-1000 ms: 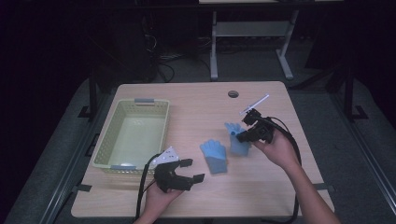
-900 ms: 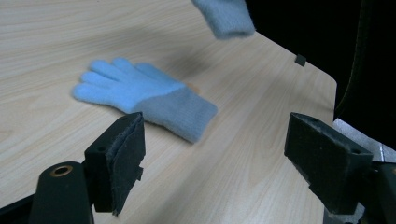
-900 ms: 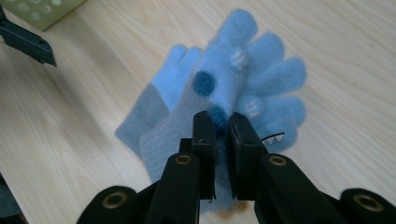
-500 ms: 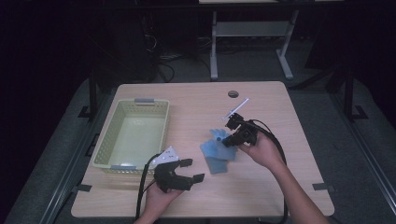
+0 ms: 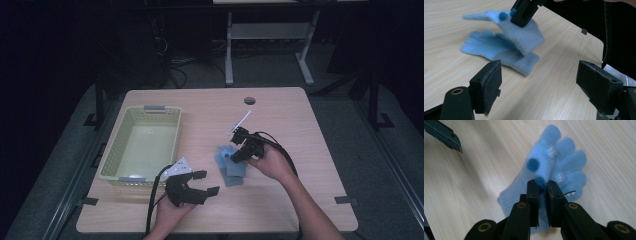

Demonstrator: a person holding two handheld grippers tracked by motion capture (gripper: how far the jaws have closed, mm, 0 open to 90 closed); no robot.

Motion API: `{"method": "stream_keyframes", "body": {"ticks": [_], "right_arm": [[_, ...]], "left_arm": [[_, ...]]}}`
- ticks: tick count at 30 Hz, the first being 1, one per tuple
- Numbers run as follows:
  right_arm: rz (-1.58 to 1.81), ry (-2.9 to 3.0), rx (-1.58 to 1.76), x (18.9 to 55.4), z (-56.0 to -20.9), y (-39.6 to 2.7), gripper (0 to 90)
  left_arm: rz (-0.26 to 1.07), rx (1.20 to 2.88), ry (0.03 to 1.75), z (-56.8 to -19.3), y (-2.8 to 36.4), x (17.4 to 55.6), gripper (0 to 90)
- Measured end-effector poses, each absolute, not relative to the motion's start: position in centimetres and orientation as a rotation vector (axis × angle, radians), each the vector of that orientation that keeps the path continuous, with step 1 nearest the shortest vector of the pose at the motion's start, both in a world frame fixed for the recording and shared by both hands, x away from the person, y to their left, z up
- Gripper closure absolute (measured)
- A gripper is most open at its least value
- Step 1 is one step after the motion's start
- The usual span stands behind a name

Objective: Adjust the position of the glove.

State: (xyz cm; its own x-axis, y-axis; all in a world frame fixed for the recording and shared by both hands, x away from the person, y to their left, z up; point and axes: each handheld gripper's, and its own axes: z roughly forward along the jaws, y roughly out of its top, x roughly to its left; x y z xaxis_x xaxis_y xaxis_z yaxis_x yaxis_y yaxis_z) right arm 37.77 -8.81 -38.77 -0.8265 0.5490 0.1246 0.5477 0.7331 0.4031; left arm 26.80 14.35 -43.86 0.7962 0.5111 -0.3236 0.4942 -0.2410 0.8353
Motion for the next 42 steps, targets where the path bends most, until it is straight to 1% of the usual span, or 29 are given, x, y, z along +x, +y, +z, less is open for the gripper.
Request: {"method": "stream_keyframes", "body": {"ticks": [17,25,31,34,37,39,42], "right_arm": [[0.590,3.009,0.842,37.7,-40.4,-7.3,80.9],[0.569,3.022,0.849,38.0,-40.9,-7.4,79.2],[0.577,2.999,0.883,38.0,-41.4,-7.6,73.8],[0.599,2.967,0.902,38.1,-41.3,-7.7,68.2],[0.614,2.950,0.920,38.2,-41.1,-7.7,66.6],[0.614,2.944,0.919,38.1,-41.0,-7.6,68.2],[0.618,2.937,0.919,38.0,-41.0,-7.4,75.3]], "left_arm": [[0.027,1.874,0.770,-43.6,14.7,26.9,20.3],[0.021,1.863,0.782,-43.7,14.9,27.1,20.3],[0.023,1.859,0.781,-43.6,15.1,27.1,20.3],[0.022,1.857,0.790,-43.7,15.0,27.1,20.3],[0.035,1.865,0.783,-43.6,14.9,27.0,20.3],[0.040,1.868,0.779,-43.5,14.8,27.0,20.2],[0.035,1.867,0.784,-43.7,14.8,27.0,20.2]]}}
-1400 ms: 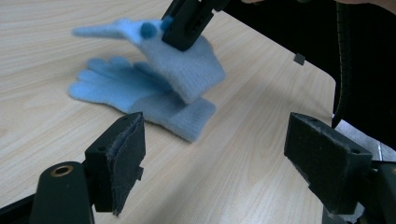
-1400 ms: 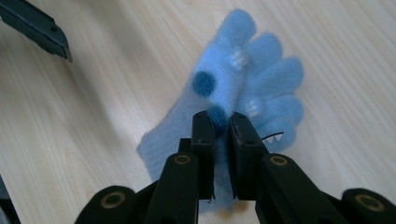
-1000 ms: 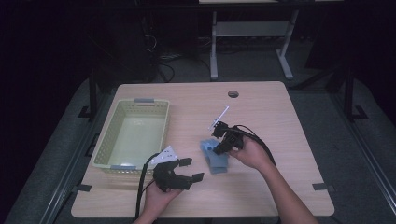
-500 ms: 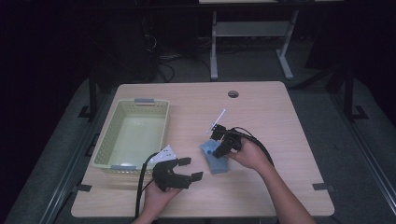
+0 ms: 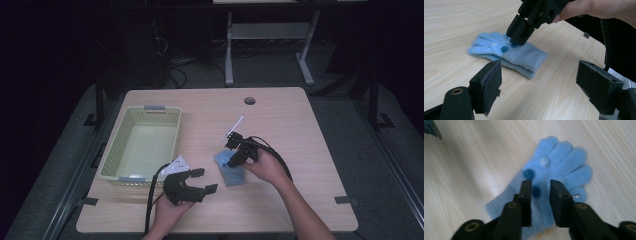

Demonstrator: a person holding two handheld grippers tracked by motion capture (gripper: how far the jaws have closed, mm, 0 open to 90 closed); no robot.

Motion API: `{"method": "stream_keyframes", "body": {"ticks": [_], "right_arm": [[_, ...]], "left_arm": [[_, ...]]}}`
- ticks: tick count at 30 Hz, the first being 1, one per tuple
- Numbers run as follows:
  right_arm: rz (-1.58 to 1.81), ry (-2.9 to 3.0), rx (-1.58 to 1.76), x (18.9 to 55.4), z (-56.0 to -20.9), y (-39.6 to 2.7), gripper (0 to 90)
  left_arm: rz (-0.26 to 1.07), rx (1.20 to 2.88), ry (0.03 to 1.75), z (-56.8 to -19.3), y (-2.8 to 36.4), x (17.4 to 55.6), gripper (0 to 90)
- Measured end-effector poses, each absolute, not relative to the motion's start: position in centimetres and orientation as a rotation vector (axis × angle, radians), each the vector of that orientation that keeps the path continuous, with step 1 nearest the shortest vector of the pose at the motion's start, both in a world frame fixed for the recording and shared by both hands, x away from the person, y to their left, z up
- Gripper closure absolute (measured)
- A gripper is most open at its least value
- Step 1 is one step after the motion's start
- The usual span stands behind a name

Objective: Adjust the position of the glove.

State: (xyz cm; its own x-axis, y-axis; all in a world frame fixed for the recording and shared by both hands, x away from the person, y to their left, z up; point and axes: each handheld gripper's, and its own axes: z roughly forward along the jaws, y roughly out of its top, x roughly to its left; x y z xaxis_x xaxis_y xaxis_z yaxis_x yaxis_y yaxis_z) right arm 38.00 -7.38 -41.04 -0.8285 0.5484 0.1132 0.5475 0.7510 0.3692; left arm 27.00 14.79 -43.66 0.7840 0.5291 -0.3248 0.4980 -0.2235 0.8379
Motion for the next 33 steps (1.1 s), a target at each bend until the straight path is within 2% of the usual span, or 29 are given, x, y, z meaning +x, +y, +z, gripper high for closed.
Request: {"method": "stream_keyframes", "body": {"ticks": [7,12,23,33], "right_arm": [[0.609,2.952,0.959,38.3,-42.5,-6.6,81.5],[0.620,2.949,0.983,38.3,-43.2,-6.7,80.7],[0.811,2.849,1.125,37.0,-42.1,-9.4,53.8],[1.001,2.741,1.379,36.0,-42.1,-13.7,46.4]], "left_arm": [[0.031,1.867,0.783,-43.7,14.7,27.0,20.2],[0.025,1.878,0.775,-43.9,14.5,27.0,20.2],[-0.006,1.878,0.798,-44.3,14.0,27.0,21.3],[-0.029,1.906,0.861,-45.1,12.9,27.9,24.2]]}}
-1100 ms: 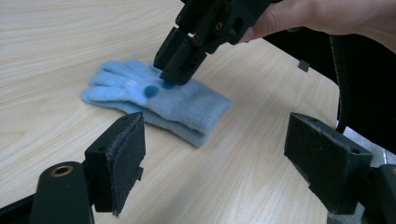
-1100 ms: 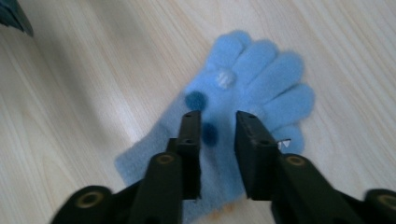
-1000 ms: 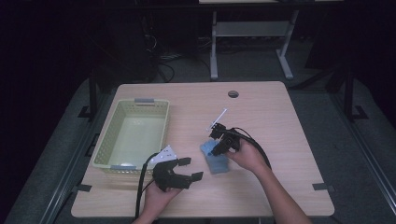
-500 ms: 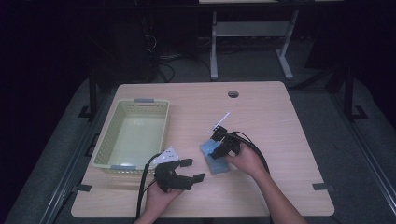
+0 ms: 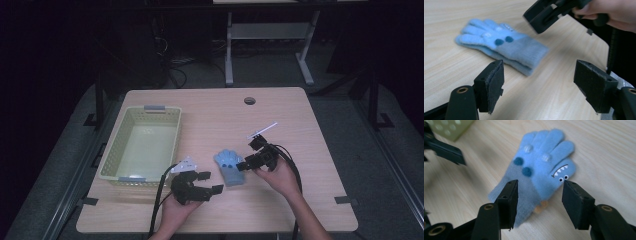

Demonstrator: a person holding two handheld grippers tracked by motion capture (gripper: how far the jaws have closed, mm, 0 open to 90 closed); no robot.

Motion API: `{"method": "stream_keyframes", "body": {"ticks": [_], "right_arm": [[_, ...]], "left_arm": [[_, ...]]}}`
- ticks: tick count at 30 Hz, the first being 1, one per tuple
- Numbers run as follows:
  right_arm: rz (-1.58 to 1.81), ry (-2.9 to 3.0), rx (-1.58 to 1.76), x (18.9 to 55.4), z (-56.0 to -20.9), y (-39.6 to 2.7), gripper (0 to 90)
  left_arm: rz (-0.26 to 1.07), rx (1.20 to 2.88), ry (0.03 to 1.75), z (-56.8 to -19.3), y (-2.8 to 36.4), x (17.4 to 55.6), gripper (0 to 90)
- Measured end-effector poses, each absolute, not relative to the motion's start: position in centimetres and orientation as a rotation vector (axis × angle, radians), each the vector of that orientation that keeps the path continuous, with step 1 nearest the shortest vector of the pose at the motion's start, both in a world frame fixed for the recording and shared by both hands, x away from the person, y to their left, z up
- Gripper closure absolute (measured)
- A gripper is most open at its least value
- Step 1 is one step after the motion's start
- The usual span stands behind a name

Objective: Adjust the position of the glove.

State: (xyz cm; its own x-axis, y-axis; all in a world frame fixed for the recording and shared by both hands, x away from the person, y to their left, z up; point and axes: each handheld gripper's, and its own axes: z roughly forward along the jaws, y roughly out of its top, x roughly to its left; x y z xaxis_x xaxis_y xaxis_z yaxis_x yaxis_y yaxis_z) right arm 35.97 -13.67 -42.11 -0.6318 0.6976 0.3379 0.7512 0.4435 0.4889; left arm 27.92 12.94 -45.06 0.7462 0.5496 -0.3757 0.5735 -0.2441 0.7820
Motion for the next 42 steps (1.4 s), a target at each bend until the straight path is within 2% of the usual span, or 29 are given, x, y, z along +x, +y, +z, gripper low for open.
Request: {"method": "stream_keyframes", "body": {"ticks": [6,11,17,21,29,42], "right_arm": [[-0.974,-2.547,-1.345,35.7,-42.8,-14.6,40.9],[-1.020,-2.432,-1.410,35.2,-43.5,-15.0,40.1],[-1.041,-2.378,-1.439,34.8,-44.4,-15.1,40.9],[-1.029,-2.378,-1.458,34.8,-44.9,-14.9,41.6],[-1.058,-2.351,-1.452,34.8,-45.2,-14.4,45.0],[-1.087,-2.299,-1.479,34.4,-45.9,-14.6,49.2]], "left_arm": [[-0.146,1.870,0.974,-46.1,12.4,29.1,26.4],[-0.246,1.785,1.085,-46.1,11.7,29.6,29.2],[-0.205,1.798,1.153,-46.0,10.9,30.5,27.0],[-0.240,1.781,1.199,-46.5,10.7,31.0,27.4],[-0.329,1.734,1.240,-47.1,10.5,31.5,35.1],[-0.345,1.751,1.271,-47.5,10.3,31.7,41.4]]}}
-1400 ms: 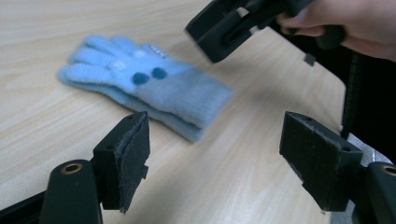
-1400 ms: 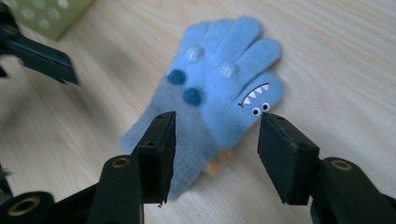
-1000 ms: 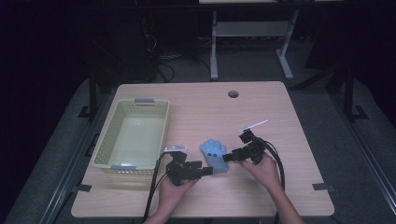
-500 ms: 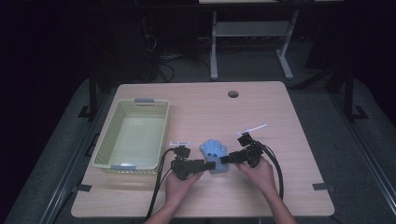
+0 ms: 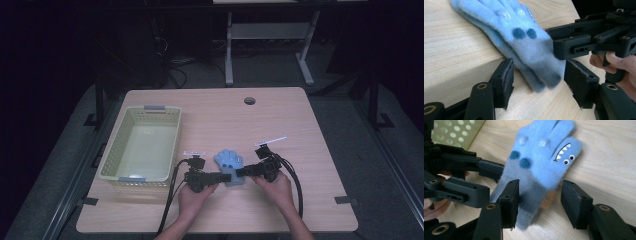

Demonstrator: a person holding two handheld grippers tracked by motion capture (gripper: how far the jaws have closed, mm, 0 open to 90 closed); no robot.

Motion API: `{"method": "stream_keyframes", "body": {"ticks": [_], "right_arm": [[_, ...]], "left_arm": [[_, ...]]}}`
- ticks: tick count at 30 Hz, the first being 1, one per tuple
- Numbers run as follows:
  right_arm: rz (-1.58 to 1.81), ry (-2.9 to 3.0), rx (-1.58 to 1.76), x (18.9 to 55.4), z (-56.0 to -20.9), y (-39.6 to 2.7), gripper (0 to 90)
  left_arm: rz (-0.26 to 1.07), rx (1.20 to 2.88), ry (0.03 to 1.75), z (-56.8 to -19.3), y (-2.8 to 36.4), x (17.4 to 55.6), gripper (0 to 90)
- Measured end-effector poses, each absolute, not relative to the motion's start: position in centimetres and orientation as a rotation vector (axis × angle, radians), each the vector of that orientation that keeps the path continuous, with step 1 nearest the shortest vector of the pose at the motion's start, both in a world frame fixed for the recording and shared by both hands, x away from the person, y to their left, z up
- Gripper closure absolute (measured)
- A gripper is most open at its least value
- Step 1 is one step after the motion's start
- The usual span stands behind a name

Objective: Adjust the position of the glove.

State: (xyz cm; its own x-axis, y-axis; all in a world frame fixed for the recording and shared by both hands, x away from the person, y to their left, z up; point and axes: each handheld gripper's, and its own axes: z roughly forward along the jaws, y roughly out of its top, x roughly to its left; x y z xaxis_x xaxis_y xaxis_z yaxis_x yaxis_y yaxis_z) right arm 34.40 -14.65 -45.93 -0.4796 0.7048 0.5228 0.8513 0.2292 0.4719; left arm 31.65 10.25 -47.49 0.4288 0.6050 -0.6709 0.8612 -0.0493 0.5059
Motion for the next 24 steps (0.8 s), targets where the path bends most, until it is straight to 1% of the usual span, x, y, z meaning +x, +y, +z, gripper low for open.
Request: {"method": "stream_keyframes", "body": {"ticks": [6,11,15,20,24], "right_arm": [[-1.084,-2.274,-1.483,34.4,-46.3,-14.6,49.0],[-1.082,-2.272,-1.487,34.4,-46.3,-14.4,49.7],[-1.093,-2.247,-1.487,34.4,-46.5,-14.4,52.0],[-1.137,-2.234,-1.479,34.1,-46.9,-14.4,57.3],[-1.158,-2.185,-1.488,33.9,-47.2,-14.5,60.4]], "left_arm": [[-0.375,1.731,1.287,-47.9,10.3,32.0,45.6],[-0.373,1.719,1.296,-48.0,10.3,32.3,49.2],[-0.387,1.714,1.297,-48.2,10.3,32.4,53.0],[-0.422,1.692,1.301,-48.4,10.4,32.4,54.0],[-0.426,1.683,1.298,-48.6,10.3,32.4,57.7]]}}
